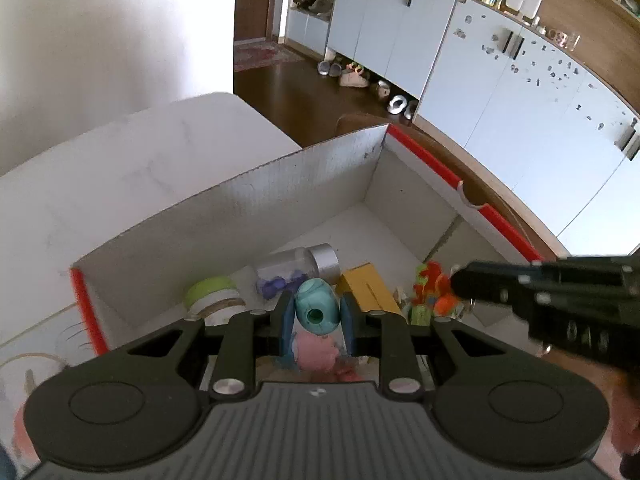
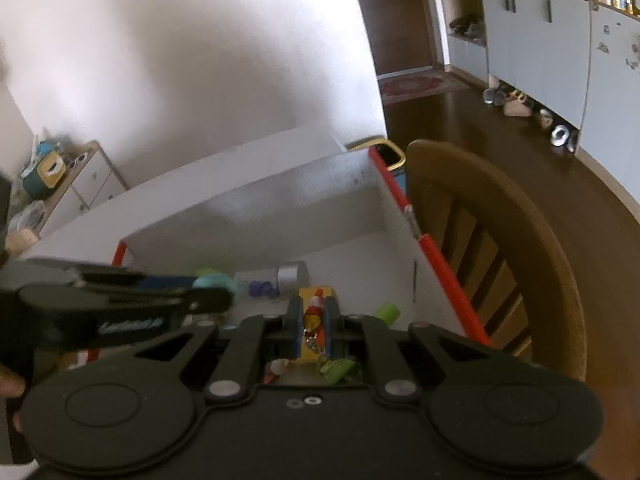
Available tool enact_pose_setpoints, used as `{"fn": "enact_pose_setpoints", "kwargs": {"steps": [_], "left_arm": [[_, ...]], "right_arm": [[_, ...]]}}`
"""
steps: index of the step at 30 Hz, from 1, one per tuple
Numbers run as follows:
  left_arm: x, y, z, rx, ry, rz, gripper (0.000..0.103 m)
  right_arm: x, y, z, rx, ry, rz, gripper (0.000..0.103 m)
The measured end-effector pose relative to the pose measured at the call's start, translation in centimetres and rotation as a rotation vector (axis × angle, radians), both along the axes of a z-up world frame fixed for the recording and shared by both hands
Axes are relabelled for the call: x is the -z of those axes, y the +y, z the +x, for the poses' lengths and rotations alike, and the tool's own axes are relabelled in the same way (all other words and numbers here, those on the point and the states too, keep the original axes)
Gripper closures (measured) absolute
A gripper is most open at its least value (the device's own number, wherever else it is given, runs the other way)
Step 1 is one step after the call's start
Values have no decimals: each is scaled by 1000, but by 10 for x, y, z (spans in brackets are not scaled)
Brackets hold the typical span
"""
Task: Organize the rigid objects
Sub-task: 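Carry the teal toy into the shoebox with the left tool while the right tool carries the keychain in, then withdraw both tools from the shoebox back toward the mat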
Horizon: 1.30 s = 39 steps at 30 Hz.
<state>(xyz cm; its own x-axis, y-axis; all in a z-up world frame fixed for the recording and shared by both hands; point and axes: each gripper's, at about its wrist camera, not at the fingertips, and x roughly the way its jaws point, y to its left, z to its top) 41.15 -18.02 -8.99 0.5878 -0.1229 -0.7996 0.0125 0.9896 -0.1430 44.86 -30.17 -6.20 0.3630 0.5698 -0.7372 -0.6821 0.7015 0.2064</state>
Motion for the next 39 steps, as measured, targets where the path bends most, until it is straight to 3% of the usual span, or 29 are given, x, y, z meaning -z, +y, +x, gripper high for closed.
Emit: {"fn": "enact_pose_setpoints", "kwargs": {"steps": [16,26,33,39], "left_arm": [[38,-4,29,0,115,-1,79],[47,-9,29,7,180,45,79],[39,-9,19,20,171,71,78],[26,-5,7,22,145,66,78]], "right_arm": [[6,-4,4,-5,17,-18,92],[10,-4,1,-16,-4,-80,77],[6,-5,-10,-36,-21,-82,63],[2,-7,-16,-33,-21,-81,58]]}}
